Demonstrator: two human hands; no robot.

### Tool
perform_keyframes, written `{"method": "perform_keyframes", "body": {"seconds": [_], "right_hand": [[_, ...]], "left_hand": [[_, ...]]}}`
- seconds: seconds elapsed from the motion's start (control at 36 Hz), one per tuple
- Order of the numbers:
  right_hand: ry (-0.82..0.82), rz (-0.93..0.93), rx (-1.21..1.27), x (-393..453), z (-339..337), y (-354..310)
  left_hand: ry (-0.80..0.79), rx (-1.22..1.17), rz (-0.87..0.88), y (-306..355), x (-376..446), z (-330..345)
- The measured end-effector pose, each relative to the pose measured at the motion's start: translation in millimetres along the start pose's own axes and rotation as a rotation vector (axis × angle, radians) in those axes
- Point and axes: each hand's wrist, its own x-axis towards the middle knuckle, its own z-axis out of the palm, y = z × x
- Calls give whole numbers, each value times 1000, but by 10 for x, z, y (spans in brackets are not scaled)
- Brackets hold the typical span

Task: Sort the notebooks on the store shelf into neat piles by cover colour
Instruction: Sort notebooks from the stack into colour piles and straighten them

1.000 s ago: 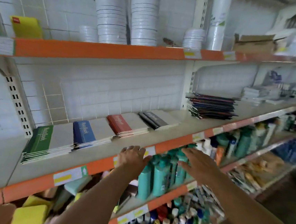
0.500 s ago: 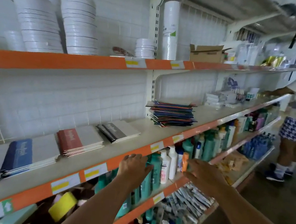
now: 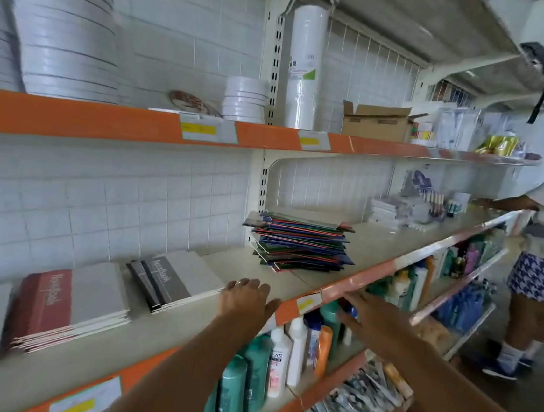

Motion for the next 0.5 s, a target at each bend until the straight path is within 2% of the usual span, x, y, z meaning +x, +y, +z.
{"method": "perform_keyframes", "body": {"seconds": [0.14,0.33,0.5], "right_hand": [[40,9,3,368,29,228],[84,-26,1,866,6,693],[98,-114,-7,1285,-69,1149]], "left_hand": [[-37,30,1,59,332,-21],[42,24,-28,283,840,-10],[149,-14,-120,652,1248,41]]}}
